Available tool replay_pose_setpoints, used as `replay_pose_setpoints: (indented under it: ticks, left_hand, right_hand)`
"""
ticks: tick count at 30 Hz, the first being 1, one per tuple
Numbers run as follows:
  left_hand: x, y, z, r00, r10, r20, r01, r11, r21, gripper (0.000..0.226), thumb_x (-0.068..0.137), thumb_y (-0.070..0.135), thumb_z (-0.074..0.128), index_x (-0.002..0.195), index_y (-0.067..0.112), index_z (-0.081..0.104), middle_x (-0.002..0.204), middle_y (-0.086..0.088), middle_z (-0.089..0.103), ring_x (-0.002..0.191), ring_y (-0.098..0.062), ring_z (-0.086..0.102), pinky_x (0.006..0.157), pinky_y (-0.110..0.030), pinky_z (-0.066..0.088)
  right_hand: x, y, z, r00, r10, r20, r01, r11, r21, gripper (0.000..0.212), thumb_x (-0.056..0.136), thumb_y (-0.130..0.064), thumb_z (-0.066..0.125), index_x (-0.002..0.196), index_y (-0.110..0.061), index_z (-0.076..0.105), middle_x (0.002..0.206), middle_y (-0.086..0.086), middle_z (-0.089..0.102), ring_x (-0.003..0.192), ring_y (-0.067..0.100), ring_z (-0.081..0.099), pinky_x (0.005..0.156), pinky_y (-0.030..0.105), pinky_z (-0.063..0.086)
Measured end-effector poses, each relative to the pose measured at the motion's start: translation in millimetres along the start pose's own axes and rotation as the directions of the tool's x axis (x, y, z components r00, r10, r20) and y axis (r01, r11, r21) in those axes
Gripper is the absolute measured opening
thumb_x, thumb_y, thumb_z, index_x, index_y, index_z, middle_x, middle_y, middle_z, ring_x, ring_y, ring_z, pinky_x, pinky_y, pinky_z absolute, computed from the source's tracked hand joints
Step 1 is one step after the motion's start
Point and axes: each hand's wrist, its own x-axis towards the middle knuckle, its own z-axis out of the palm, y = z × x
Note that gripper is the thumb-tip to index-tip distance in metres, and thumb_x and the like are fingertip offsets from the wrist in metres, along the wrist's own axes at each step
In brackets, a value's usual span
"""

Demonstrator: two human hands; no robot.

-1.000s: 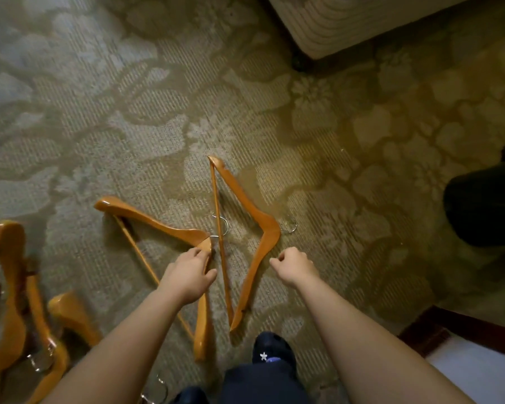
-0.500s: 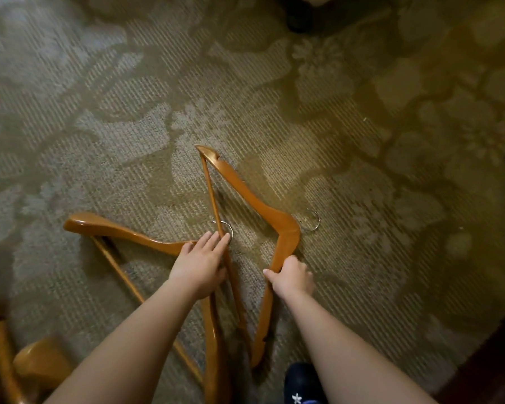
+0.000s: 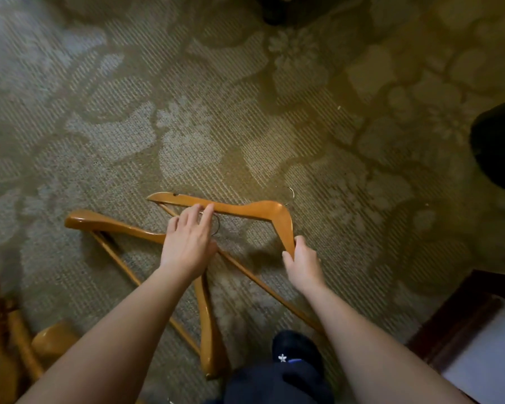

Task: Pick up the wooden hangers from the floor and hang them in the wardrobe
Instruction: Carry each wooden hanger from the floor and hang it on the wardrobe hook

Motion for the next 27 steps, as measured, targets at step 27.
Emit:
replay_pose_setpoints:
  ticks: [27]
  left_hand:
    - [-344.5,9.3,-255.1,0.957,-0.153,0.248,0.258,0.842,-0.474,0.033,0.091,0.037,0.053,0.123,0.030,0.049,0.120,0.005,0.058,0.108,-0.012,0.056,0.092,-0.031,0.048]
  right_hand:
    - [-332.6,-99.9,-227.6,0.812,-0.313,0.493,0.443,0.880,-0.170,0.036,0.086,-0.030,0.064,0.119,-0.023,0.054,0.109,-0.002,0.064,0.102,0.014,0.061,0.091,0.033,0.049]
